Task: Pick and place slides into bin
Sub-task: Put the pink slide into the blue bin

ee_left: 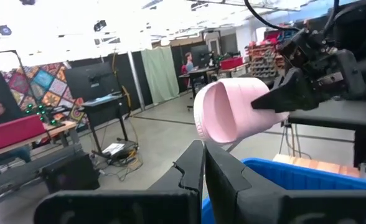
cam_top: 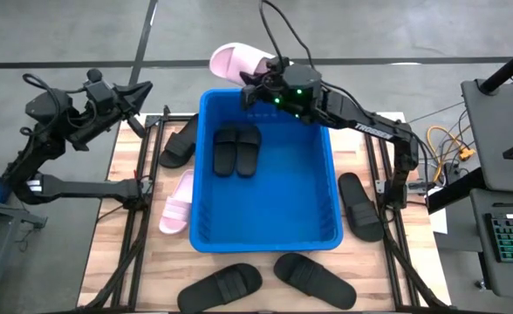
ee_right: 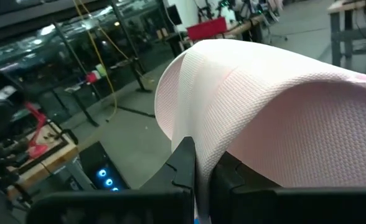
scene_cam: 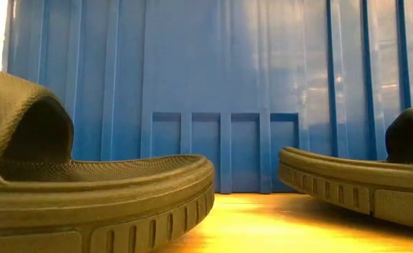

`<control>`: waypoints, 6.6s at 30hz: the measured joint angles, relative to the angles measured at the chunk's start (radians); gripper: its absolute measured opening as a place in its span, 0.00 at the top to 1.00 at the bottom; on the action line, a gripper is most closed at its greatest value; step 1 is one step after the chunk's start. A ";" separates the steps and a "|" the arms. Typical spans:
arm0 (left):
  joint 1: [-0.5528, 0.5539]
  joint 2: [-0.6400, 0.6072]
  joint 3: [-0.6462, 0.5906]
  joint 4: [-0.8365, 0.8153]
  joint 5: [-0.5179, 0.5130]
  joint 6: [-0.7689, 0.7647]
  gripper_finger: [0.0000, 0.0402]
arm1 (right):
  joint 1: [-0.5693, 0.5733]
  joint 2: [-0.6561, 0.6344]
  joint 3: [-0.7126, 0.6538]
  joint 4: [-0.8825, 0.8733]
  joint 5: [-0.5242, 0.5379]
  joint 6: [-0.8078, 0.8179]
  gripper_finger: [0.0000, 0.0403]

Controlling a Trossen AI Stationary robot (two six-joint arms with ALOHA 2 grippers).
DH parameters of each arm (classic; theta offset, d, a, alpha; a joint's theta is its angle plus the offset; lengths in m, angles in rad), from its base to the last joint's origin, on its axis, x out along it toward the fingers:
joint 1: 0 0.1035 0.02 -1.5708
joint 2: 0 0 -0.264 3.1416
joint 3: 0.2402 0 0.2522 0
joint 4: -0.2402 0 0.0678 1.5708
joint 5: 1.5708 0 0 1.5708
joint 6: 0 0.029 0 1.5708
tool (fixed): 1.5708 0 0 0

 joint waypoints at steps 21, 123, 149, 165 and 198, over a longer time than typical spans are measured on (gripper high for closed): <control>0.000 -0.004 0.000 -0.003 0.010 -0.001 1.00 | 0.001 0.002 -0.009 0.214 -0.491 -0.256 0.98; 0.001 0.097 0.006 0.583 0.146 0.081 0.93 | 0.010 -0.057 -0.071 0.266 -0.644 -0.351 0.52; 0.000 -0.005 0.003 0.253 0.102 -0.152 0.94 | -0.003 -0.327 -0.071 -0.015 -0.504 -0.532 0.50; 0.000 0.032 0.003 0.139 0.175 -0.330 0.94 | -0.002 -0.357 -0.071 -0.154 -0.504 -0.550 0.50; 0.349 0.285 0.037 0.165 0.747 -0.558 0.94 | 0.031 -0.368 -0.068 -0.321 -0.162 -0.740 0.50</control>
